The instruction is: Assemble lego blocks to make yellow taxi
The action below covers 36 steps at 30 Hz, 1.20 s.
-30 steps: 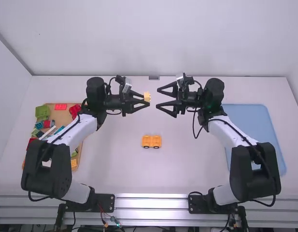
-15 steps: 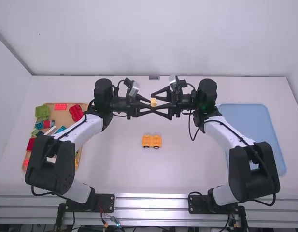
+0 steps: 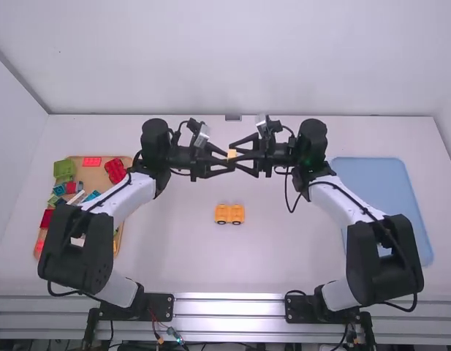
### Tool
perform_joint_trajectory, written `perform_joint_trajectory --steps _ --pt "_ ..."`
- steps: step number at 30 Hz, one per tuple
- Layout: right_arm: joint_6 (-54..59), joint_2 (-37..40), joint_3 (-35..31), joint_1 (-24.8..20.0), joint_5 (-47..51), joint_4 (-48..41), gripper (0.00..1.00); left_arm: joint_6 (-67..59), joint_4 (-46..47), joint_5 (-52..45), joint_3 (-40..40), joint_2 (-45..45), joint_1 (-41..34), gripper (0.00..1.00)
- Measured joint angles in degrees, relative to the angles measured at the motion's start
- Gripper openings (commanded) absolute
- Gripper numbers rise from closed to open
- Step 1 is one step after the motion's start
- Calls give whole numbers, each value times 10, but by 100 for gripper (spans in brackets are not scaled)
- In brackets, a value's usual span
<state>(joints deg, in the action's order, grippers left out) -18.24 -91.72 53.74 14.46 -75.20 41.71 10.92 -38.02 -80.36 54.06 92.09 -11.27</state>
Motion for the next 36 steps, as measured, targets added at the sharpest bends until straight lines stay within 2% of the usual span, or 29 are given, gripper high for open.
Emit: perform_joint_trajectory --steps 1,7,8,9,10,11,12,20,24,25,26,27,29,30,32,36 --pt "2 0 0 0 0 0 54 0 1 -1 0 0 0 2" --pt "5 0 0 1 -5 1 41 1 3 1 0 0 0 2" --pt "5 0 0 2 -7 1 33 1 5 3 0 0 0 17" --pt "6 0 0 2 -7 1 30 2 5 5 0 0 0 26" --pt "6 0 0 2 -8 1 27 2 5 6 0 0 0 43" --pt "6 0 0 3 -5 1 19 2 3 5 0 0 0 85" --pt "6 -1 0 3 -3 4 16 2 2 3 0 0 0 99" --pt "-31 -1 0 -7 9 93 12 2 15 2 0 0 0 99" --pt "-38 -1 2 -32 64 38 10 0 75 46 0 0 0 99" --pt "-26 -1 3 -43 100 -17 4 -8 121 84 0 0 0 99" --pt "-16 -1 4 -49 125 -59 3 -18 149 108 0 0 0 99" --pt "2 -1 5 -59 175 -131 2 -34 195 149 0 0 0 99" --pt "23 0 5 -67 230 -202 2 -50 239 201 0 0 0 99" --pt "47 4 7 -70 289 -277 3 -63 275 262 0 0 0 99" --pt "93 14 14 -63 389 -403 4 -69 314 378 0 0 0 99" --pt "161 21 56 -33 516 -558 5 -47 333 548 0 0 0 99"
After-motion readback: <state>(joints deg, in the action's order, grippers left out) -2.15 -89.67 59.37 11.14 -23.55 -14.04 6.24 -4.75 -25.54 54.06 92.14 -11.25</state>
